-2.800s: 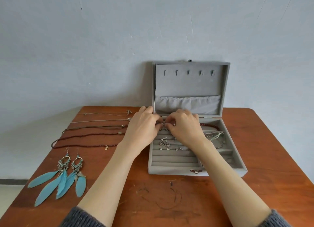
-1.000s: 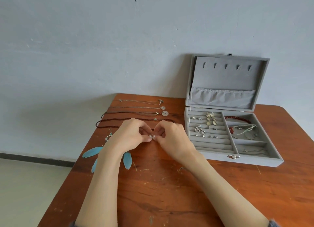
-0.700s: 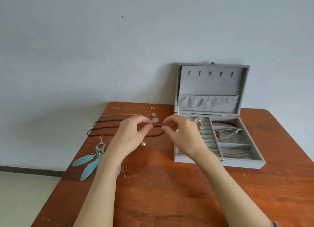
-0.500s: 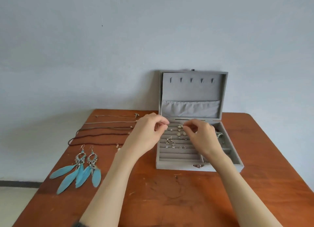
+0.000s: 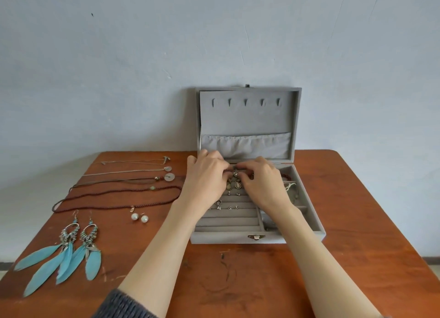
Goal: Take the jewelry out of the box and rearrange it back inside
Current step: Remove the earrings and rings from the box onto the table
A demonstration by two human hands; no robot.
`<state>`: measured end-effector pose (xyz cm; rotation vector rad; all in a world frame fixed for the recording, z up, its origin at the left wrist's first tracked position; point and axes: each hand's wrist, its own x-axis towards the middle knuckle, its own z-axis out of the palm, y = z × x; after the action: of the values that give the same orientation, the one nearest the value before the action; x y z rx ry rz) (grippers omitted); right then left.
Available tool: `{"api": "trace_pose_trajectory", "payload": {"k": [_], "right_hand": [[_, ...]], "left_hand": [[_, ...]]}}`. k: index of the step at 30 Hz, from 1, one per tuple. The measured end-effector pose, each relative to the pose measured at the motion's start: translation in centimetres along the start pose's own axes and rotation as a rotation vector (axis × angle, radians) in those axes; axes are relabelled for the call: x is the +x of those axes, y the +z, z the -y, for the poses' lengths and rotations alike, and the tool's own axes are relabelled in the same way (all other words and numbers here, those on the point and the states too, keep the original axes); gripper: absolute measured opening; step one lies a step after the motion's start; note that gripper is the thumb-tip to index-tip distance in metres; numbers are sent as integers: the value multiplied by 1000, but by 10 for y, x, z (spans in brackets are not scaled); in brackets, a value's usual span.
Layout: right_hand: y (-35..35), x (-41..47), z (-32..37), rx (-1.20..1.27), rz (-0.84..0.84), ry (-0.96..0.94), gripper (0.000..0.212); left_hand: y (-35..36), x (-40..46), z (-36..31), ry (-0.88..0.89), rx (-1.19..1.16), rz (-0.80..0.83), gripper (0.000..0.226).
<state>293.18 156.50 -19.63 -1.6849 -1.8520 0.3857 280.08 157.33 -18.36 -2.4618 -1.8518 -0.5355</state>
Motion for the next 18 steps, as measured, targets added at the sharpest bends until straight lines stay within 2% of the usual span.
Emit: {"api": "trace_pose_trajectory", "payload": {"k": [10,18], "right_hand": [[2,-2,-1,-43,-20,-16,24],[1,-2,2,2,-26,2,15]], "left_hand": [[1,0,-1,-15,-3,12,26],[-4,0,-4,-89,-146,22,17]]}}
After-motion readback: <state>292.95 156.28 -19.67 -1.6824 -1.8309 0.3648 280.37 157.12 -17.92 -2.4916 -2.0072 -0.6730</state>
